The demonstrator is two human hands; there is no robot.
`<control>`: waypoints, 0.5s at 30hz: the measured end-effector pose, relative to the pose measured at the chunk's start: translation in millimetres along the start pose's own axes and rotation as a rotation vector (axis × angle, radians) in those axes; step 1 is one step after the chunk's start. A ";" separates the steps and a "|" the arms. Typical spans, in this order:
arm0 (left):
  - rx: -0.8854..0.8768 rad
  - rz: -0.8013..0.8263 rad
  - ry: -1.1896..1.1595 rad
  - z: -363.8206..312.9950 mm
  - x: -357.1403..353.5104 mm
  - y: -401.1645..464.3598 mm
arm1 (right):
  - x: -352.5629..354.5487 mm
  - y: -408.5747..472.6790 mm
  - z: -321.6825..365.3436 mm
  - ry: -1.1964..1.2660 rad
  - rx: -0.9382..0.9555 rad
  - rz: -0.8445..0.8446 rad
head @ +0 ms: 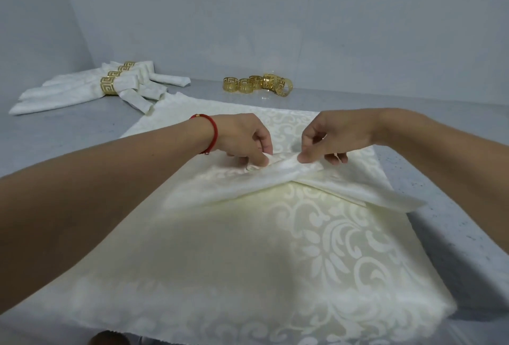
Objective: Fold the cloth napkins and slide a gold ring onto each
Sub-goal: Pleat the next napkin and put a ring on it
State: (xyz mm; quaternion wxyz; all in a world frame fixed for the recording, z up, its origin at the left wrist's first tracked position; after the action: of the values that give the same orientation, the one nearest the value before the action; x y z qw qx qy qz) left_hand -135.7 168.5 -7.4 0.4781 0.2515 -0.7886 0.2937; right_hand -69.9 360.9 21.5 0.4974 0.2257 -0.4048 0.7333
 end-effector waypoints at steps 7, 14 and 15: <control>0.037 0.080 -0.053 -1.6 2.6 1.1 | -8.9 8.8 -16.6 0.042 0.016 -0.033; 0.094 0.125 -0.064 -8.8 1.1 -4.3 | -16.0 10.9 -23.4 0.078 0.080 -0.149; 0.097 0.098 0.001 -10.3 -0.9 -4.1 | -17.9 9.1 -22.6 0.054 0.097 -0.182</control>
State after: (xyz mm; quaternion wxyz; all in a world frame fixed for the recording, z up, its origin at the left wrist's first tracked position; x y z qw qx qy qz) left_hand -126.3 173.0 -3.5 0.4507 0.2354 -0.7847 0.3545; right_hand -69.4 368.0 -7.8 0.5611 0.2654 -0.3332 0.7097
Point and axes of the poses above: each hand's wrist, its own y-axis towards the middle knuckle, its own x-axis out of the back of the hand, z = x × y, the point moved 3 cm from there along y, towards the middle knuckle, and after that the axes turned 12 degrees about y, right-handed, at the moved point
